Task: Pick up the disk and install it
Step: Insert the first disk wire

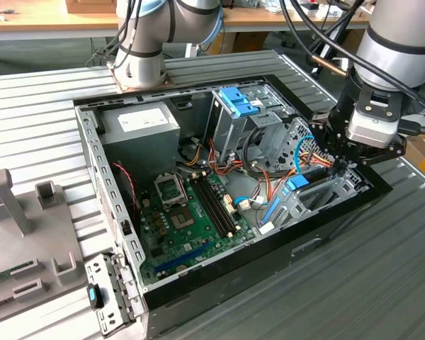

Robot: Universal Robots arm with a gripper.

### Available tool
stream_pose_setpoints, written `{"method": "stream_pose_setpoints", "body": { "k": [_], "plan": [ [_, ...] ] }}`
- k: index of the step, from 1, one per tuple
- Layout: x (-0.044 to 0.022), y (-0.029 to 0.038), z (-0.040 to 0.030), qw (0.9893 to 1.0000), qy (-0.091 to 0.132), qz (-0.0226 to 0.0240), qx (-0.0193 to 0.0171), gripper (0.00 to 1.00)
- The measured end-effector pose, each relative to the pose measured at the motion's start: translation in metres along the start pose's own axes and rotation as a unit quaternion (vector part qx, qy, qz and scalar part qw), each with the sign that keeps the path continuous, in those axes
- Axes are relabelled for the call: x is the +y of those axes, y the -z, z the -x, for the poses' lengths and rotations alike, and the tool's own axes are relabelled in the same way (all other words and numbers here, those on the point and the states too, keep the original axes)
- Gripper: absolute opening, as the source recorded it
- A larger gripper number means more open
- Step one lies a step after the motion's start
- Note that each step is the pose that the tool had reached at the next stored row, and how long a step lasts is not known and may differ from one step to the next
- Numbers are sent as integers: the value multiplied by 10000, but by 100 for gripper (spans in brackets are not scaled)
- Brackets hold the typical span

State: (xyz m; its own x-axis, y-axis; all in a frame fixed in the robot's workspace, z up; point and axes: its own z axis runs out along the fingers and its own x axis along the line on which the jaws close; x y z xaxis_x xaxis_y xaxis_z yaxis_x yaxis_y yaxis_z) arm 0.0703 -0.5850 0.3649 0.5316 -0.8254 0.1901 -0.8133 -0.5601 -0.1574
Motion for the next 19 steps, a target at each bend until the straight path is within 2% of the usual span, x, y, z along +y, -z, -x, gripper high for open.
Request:
{"method": "stream_pose_setpoints", "body": {
  "k": [2,6,7,8,11,13,14,15,18,19],
  "plan": [
    [2,0,0,9998,-198,36,14,16],
    [8,2,5,9990,-426,105,-58,16],
    [8,1,5,9988,-476,118,-63,16],
    [9,2,5,9982,-576,141,-54,16],
    [9,2,5,9942,-1048,245,4,16],
    [9,3,4,9931,-1146,265,-1,16],
    [10,3,6,9920,-1234,264,-37,16],
    [11,3,6,9914,-1278,257,-64,16],
    [13,4,7,9886,-1471,199,-234,16],
    [14,1,8,9867,-1595,212,-228,16]
  ]
}}
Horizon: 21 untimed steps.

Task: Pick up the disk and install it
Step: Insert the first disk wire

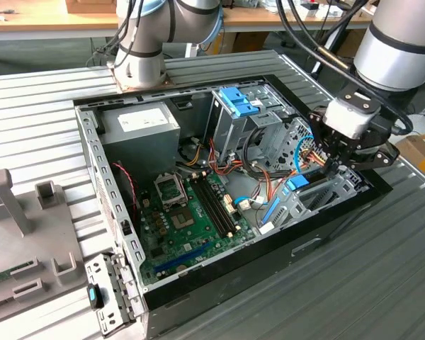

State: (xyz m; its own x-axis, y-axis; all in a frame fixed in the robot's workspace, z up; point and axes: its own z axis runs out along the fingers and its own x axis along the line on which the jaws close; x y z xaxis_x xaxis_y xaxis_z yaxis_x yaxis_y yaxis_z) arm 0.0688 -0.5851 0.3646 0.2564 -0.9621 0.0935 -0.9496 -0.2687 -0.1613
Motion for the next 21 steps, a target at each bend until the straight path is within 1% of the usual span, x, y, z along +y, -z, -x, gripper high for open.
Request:
{"method": "stream_pose_setpoints", "body": {
  "k": [2,4,6,12,13,14,17,18,19,21],
  "plan": [
    [1,-4,0,9997,-232,23,39,16],
    [2,-12,1,9987,-500,49,82,16],
    [2,-12,1,9979,-636,62,105,16],
    [-2,-12,11,9979,-640,63,104,16],
    [-3,-12,16,9979,-642,62,97,16],
    [-4,-12,25,9978,-661,62,79,16],
    [-9,-12,42,9973,-731,70,89,16],
    [-18,-15,53,9972,-733,70,88,16],
    [-48,-19,65,9972,-733,70,89,16],
    [-61,-21,72,9972,-734,70,88,16]
  ]
}}
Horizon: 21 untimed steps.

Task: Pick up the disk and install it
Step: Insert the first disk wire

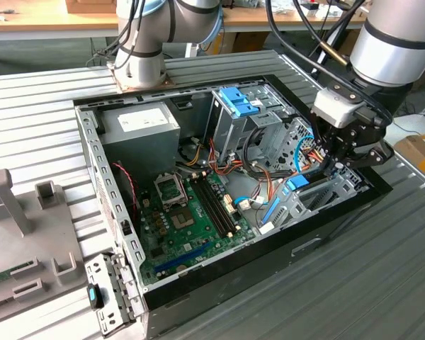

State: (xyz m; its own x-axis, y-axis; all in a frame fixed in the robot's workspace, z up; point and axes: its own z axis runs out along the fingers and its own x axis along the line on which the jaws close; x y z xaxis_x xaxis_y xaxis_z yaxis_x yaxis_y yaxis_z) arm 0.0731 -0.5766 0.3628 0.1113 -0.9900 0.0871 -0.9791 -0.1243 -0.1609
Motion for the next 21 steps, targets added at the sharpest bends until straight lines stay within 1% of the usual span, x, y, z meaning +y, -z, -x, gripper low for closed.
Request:
{"method": "stream_pose_setpoints", "body": {
  "k": [2,5,8,9,10,11,12,13,14,15,18,21],
  "plan": [
    [0,0,0,10000,0,0,0,16],
    [-6,0,18,10000,1,0,-1,16],
    [-27,-4,36,10000,-8,1,0,16],
    [-35,-7,36,10000,-62,5,8,16],
    [-35,-9,37,9998,-189,17,30,16],
    [-35,-13,37,9993,-377,33,61,16],
    [-35,-15,37,9987,-510,45,83,16],
    [-36,-15,43,9982,-584,52,96,16],
    [-40,-16,62,9982,-596,53,96,16],
    [-40,-17,66,9982,-598,53,91,16],
    [-41,-17,68,9981,-604,50,58,16],
    [-41,-17,68,9981,-604,51,55,16]
  ]
}}
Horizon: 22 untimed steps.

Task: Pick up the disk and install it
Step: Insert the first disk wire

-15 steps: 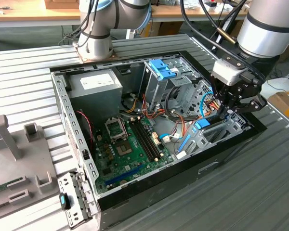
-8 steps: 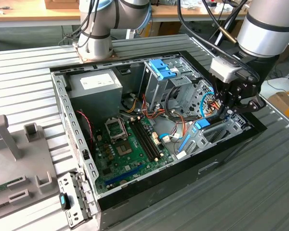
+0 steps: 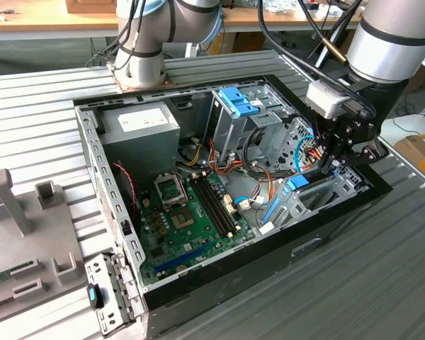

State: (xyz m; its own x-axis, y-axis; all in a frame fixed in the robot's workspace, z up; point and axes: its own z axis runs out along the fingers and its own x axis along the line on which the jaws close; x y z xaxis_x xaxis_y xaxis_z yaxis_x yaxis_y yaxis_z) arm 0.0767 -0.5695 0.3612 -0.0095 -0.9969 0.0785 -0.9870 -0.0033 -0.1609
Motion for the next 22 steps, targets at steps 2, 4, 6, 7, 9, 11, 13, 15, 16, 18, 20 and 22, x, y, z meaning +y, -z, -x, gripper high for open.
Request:
{"method": "stream_pose_setpoints", "body": {
  "k": [2,4,6,7,9,11,13,15,16,18,20,22],
  "plan": [
    [0,0,-1,10000,-6,0,-37,16],
    [0,0,-1,9998,-28,-1,-173,16],
    [0,-1,-7,9997,-40,-2,-242,16],
    [0,-1,-13,9997,-42,-1,-255,16],
    [1,-4,-31,9994,-56,-18,-335,16],
    [1,-10,-81,9990,-75,-42,-444,16],
    [1,-10,-86,9990,-75,-41,-445,16],
    [1,-12,-93,9988,-80,-42,-474,16],
    [2,-15,-101,9986,-88,-51,-520,16],
    [2,-19,-118,9982,-100,-68,-586,16],
    [2,-24,-131,9979,-107,-92,-630,16],
    [3,-23,-132,9979,-107,-92,-629,16]
  ]
}}
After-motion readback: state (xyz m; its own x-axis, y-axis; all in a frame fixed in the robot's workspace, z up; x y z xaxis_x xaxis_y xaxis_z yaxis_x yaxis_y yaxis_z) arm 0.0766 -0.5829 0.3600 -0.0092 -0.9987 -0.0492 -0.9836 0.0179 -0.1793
